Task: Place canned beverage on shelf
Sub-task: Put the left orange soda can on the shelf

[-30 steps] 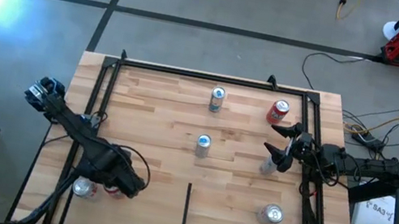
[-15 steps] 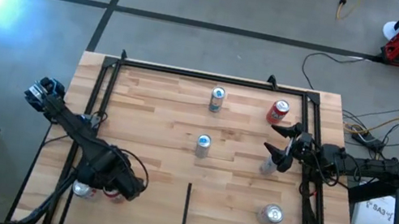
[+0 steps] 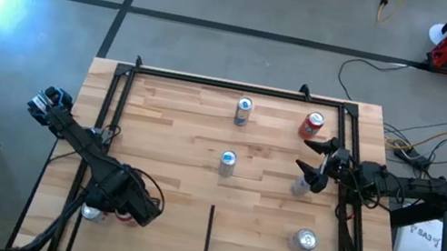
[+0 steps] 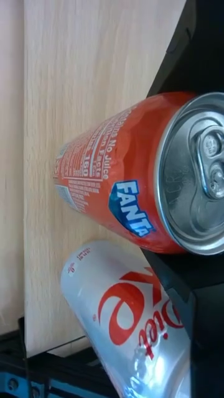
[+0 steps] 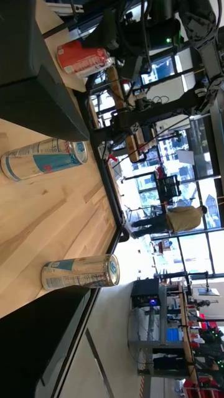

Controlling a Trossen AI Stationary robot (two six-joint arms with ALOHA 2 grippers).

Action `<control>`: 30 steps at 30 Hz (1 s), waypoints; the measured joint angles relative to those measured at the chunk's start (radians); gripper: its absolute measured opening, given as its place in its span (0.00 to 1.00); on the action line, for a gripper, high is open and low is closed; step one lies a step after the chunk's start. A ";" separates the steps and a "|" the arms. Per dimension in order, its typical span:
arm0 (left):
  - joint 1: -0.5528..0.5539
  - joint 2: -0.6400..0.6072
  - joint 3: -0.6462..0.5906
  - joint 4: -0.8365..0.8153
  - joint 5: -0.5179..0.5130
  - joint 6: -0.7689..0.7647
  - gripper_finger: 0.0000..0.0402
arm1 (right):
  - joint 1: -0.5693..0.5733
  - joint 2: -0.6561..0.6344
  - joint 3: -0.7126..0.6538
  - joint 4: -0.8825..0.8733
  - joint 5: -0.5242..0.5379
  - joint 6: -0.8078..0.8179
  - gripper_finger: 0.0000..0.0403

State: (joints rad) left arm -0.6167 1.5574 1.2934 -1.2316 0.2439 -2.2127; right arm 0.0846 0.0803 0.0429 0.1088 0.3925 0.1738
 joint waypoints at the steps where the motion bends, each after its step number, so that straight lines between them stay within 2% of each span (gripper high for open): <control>1: 0.000 0.000 0.000 0.000 -0.001 0.000 0.75 | 0.000 0.000 0.000 0.000 0.000 0.001 0.95; 20: -0.011 0.000 0.000 -0.002 0.010 -0.053 0.81 | 0.000 0.000 0.000 0.000 0.000 0.002 0.95; 30: -0.011 -0.003 0.000 -0.007 0.035 -0.074 0.90 | 0.000 0.000 0.000 0.000 0.000 0.001 0.95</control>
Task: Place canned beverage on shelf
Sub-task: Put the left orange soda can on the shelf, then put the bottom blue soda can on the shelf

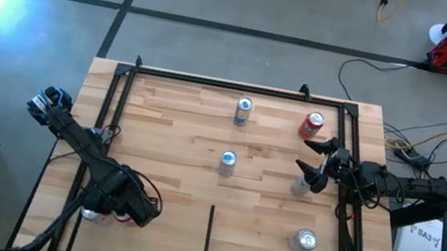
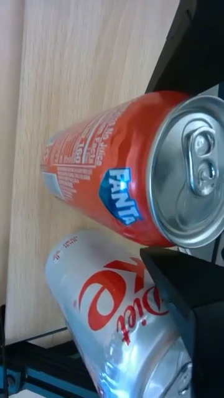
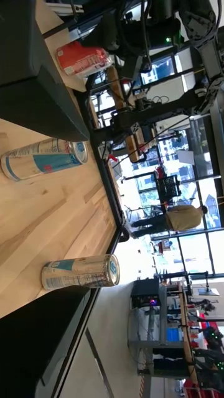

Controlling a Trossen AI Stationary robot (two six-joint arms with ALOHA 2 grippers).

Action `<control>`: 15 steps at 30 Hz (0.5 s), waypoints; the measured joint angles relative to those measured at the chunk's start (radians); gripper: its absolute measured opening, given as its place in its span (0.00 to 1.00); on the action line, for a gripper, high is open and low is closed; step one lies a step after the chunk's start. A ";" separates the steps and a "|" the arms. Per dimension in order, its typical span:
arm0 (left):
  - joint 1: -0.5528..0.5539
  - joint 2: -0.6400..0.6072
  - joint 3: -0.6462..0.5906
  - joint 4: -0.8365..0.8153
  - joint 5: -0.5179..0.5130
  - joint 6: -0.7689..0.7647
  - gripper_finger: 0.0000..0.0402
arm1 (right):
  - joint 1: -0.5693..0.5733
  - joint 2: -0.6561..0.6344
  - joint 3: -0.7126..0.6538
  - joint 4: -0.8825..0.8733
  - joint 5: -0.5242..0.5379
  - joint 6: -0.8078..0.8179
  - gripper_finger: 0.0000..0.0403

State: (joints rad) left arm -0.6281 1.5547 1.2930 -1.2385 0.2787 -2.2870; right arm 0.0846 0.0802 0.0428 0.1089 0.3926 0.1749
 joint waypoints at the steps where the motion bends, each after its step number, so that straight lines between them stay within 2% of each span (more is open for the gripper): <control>1: 0.000 0.000 0.000 0.000 0.001 0.000 0.92 | 0.000 0.000 0.000 0.000 0.000 -0.001 0.95; 7: 0.000 -0.002 0.030 -0.040 -0.007 0.003 0.98 | 0.000 0.000 0.000 0.000 0.000 -0.001 0.95; 15: 0.000 -0.003 0.123 -0.150 -0.143 0.043 0.99 | 0.000 0.000 0.000 0.000 0.000 -0.001 0.95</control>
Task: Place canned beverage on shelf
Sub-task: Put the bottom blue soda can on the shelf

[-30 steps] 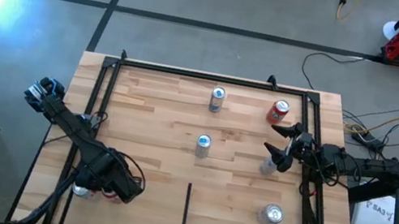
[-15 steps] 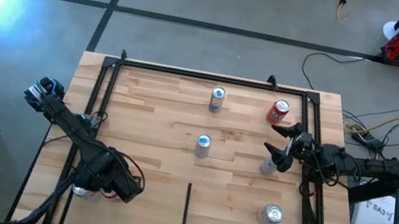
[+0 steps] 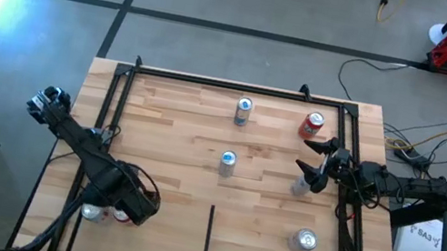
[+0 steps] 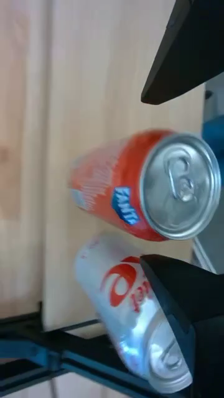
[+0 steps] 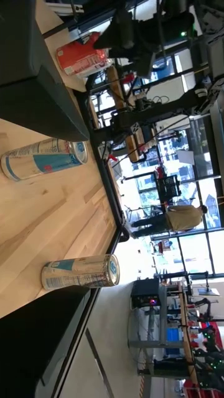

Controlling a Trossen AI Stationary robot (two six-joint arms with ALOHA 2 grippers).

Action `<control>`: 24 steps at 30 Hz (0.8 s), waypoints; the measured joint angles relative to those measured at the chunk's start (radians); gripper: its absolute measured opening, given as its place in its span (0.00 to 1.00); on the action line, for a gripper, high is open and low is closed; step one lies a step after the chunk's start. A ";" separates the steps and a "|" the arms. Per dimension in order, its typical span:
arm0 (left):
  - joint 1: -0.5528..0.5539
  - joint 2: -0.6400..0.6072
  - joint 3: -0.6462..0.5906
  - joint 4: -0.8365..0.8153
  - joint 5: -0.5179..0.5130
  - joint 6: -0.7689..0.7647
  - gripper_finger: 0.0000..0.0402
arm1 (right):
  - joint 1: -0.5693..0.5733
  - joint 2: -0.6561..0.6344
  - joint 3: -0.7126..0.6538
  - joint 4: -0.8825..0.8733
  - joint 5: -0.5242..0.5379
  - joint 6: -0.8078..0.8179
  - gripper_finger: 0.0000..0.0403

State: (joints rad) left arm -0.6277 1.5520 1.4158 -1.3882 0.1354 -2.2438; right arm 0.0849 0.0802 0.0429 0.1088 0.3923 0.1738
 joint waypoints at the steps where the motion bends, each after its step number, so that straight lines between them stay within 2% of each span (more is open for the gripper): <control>1: 0.001 0.000 0.010 -0.017 -0.020 0.005 0.99 | 0.000 0.000 0.000 0.000 0.000 0.000 0.95; 5: 0.024 0.000 0.047 -0.075 -0.086 0.057 0.99 | 0.000 0.000 0.000 0.000 0.000 0.000 0.95; 10: 0.112 0.000 0.063 -0.108 -0.097 0.216 0.99 | 0.000 0.000 0.000 0.000 0.000 0.000 0.95; 15: 0.259 0.000 0.063 -0.093 -0.100 0.450 0.97 | 0.000 0.000 0.000 0.000 0.000 0.001 0.95; 24: 0.542 0.000 0.063 0.088 -0.138 0.853 0.97 | 0.000 0.000 0.000 0.000 0.000 0.001 0.95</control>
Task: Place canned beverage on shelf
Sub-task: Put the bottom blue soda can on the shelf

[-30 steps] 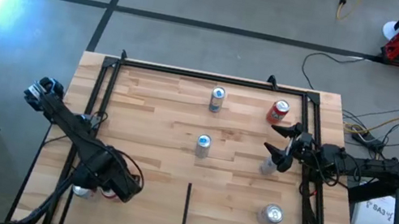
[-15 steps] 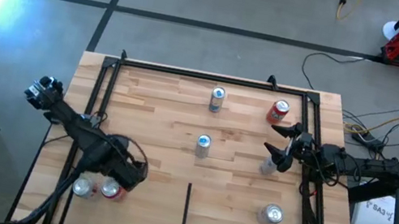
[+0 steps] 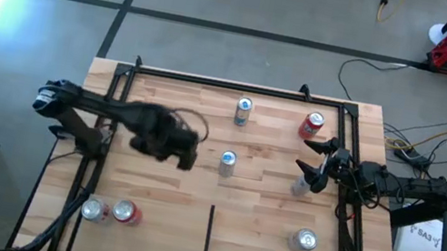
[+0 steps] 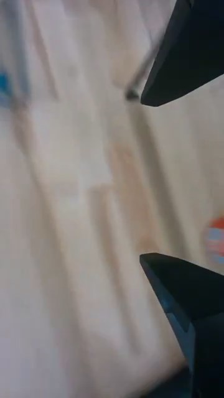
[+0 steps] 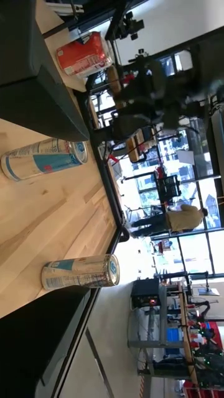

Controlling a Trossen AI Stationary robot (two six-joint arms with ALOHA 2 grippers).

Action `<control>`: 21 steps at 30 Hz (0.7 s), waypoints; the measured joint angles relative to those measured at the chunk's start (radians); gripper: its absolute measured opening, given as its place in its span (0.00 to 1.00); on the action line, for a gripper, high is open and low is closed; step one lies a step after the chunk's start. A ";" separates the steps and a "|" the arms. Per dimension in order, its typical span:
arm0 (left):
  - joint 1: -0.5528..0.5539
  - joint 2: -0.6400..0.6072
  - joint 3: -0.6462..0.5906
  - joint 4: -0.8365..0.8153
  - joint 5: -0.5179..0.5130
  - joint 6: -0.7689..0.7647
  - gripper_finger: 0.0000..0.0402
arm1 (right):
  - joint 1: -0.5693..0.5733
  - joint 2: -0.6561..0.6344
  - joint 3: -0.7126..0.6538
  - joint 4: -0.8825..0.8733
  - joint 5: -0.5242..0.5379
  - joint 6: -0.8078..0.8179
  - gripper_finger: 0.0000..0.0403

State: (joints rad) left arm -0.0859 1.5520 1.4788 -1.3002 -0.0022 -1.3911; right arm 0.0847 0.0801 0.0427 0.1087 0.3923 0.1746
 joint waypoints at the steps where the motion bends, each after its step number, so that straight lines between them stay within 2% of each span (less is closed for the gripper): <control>1: 0.018 0.000 0.000 0.025 -0.015 0.036 0.97 | 0.000 0.000 0.000 0.000 0.000 0.000 0.95; 9: 0.080 0.000 0.000 0.276 -0.140 0.283 0.97 | 0.000 0.000 0.000 0.000 0.000 0.000 0.95; 13: 0.081 0.036 0.000 0.420 -0.243 0.381 0.97 | 0.000 0.000 0.000 0.000 0.000 -0.001 0.95; 17: 0.088 0.100 0.000 0.514 -0.244 0.475 0.97 | 0.000 0.000 0.000 0.000 0.000 -0.001 0.95; 21: 0.088 0.161 -0.001 0.541 -0.239 0.552 0.97 | 0.000 0.000 0.000 0.000 0.000 -0.001 0.95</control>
State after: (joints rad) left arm 0.0025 1.7126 1.4781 -0.7589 -0.2410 -0.8393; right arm 0.0849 0.0803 0.0429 0.1085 0.3927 0.1738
